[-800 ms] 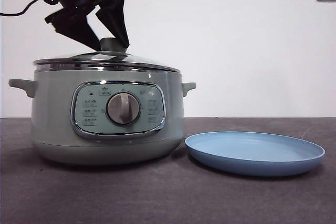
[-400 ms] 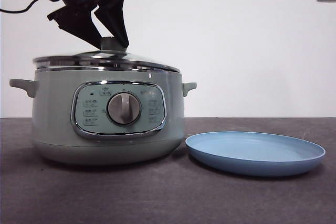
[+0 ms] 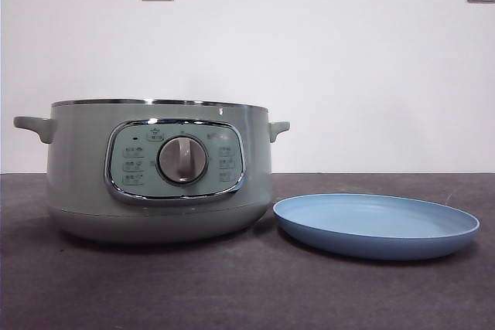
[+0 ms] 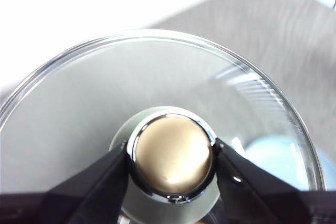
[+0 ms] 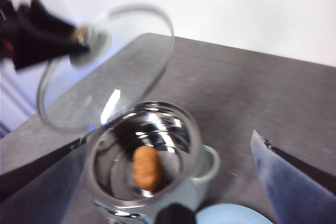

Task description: Take the potato out from the steamer,put the potato on the plate,close the lid

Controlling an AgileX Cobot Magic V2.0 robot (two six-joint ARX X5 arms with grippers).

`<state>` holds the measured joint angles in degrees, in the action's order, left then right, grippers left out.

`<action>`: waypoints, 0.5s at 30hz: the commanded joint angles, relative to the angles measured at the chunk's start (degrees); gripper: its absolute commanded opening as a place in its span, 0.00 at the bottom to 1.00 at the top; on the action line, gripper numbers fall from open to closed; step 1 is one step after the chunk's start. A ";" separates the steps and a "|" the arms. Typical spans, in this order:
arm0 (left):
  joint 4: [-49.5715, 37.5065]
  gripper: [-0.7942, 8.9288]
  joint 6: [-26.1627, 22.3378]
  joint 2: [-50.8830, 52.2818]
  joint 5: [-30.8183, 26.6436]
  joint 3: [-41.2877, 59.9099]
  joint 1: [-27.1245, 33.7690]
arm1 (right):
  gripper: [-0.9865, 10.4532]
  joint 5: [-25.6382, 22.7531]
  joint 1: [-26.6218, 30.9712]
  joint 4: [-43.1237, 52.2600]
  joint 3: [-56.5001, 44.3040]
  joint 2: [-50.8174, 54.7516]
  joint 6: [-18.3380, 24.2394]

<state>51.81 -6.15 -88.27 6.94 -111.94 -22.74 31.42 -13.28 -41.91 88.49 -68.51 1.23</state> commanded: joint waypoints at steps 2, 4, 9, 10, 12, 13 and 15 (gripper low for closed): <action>3.61 0.07 -2.99 2.82 0.20 -9.86 1.05 | 0.69 -0.04 -4.57 -0.22 1.51 -3.15 -0.59; 6.16 0.07 -3.17 4.04 0.17 -13.70 1.55 | 0.67 -0.11 -7.54 -1.07 3.26 -5.79 -0.55; 9.51 0.07 -3.58 8.28 -0.02 -18.91 3.06 | 0.61 -0.48 -13.27 -4.81 10.97 -14.97 0.24; 10.12 0.07 -3.58 9.35 -0.68 -19.30 3.30 | 0.61 -0.66 -14.45 -5.97 13.22 -17.42 0.72; 11.21 0.07 -3.93 11.30 -2.43 -19.41 3.56 | 0.61 -2.93 -16.57 -8.07 17.25 -21.66 1.70; 12.17 0.07 -4.46 12.52 -3.50 -19.41 3.69 | 0.61 -5.42 -17.94 -9.20 19.87 -24.52 2.58; 13.81 0.07 -4.57 14.34 -5.18 -19.41 3.72 | 0.61 -9.09 -19.98 -11.26 24.02 -29.14 4.22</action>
<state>67.59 -9.52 -74.63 2.31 -130.63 -19.25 23.53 -32.53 -52.73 111.28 -95.53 3.53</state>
